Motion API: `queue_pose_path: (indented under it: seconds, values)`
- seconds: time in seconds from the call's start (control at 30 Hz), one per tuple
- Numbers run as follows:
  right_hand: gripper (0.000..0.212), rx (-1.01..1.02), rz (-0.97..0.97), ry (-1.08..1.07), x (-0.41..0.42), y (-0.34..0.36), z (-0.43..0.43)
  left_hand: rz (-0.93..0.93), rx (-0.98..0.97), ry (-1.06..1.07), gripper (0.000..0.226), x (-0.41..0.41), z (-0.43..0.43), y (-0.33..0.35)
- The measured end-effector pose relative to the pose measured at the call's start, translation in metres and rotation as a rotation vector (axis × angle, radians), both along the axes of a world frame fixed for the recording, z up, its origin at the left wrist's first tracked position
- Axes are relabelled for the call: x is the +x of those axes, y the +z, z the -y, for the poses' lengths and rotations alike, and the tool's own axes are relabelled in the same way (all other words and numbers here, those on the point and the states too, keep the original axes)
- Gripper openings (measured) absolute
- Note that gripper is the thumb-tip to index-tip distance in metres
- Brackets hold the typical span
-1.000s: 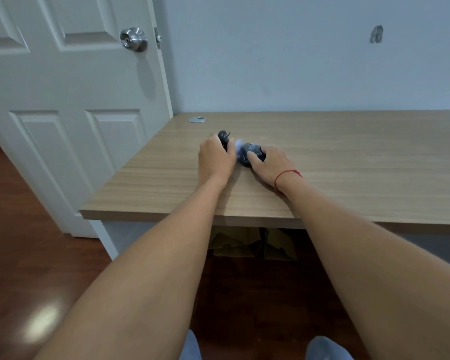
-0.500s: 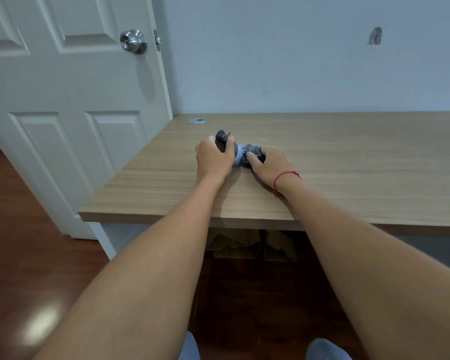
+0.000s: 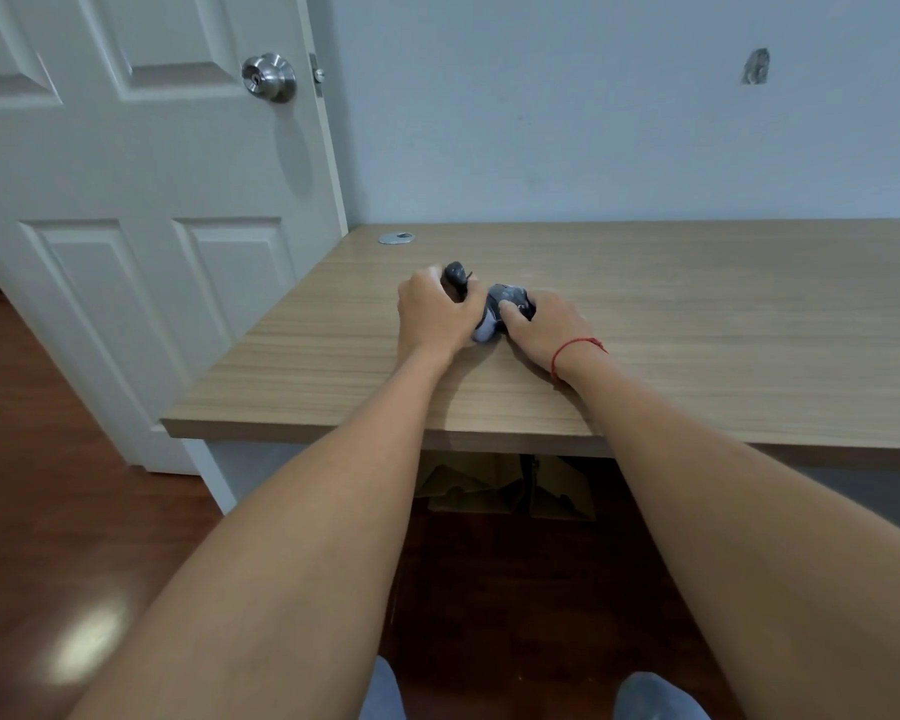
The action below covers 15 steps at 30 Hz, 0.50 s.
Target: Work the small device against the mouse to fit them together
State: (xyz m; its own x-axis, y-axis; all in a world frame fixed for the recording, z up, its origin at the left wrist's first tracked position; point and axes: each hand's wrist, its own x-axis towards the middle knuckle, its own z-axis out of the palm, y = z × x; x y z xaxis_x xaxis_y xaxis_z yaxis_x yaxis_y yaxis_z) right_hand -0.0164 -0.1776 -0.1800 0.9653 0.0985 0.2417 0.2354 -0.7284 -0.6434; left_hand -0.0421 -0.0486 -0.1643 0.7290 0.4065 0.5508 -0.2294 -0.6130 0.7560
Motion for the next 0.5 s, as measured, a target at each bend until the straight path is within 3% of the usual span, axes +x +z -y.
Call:
queue_pose_path:
  seconds: [0.2, 0.37, 0.5]
  values:
    - [0.032, -0.002, -0.006, 0.001, -0.0031, 0.0017, -0.0007, -0.042, 0.042, 0.009, 0.032, 0.0063, -0.0033, -0.0047]
    - [0.046, 0.031, -0.033, -0.024, -0.0055, 0.0032, -0.0004, 0.037, -0.068, -0.008, 0.035, 0.0011, -0.0020, -0.0003]
    - [0.034, 0.012, -0.020, -0.020, -0.0074, 0.0039, -0.0013, 0.005, -0.033, 0.008, 0.035, 0.0044, -0.0026, -0.0027]
